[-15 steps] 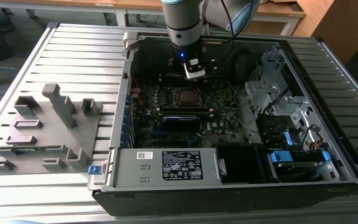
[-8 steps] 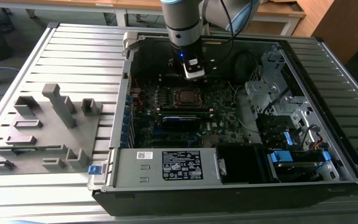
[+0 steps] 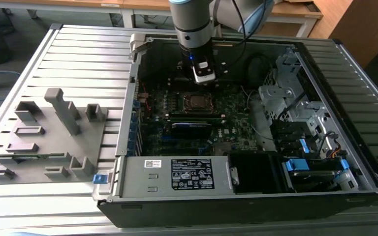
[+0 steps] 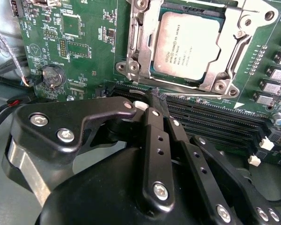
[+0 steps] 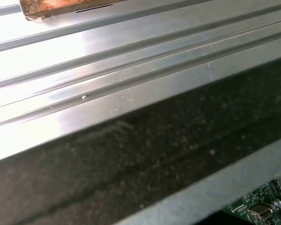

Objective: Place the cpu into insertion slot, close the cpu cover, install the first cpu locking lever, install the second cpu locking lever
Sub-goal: 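Install the first cpu locking lever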

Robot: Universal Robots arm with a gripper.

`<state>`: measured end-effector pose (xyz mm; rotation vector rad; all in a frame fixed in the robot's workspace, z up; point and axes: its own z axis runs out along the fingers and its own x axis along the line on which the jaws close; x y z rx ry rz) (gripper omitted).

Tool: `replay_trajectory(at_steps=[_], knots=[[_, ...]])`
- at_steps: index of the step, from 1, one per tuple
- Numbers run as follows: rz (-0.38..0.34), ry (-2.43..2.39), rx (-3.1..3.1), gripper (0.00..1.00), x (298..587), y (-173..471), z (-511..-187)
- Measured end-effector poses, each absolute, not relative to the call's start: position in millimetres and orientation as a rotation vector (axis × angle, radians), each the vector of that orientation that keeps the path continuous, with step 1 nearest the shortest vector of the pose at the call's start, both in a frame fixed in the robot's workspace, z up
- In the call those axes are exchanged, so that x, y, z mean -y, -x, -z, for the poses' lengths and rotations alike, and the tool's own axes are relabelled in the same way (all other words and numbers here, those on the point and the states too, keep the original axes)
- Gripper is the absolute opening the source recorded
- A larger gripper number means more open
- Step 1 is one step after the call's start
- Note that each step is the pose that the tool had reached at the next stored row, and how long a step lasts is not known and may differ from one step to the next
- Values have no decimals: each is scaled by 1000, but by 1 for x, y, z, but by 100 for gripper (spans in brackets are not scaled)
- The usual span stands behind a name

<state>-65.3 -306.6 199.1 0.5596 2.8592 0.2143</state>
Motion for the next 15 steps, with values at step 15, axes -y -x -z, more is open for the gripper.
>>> replay_trajectory(at_steps=[15], knots=[[-217,-559,-2847,10,306,66,-197]])
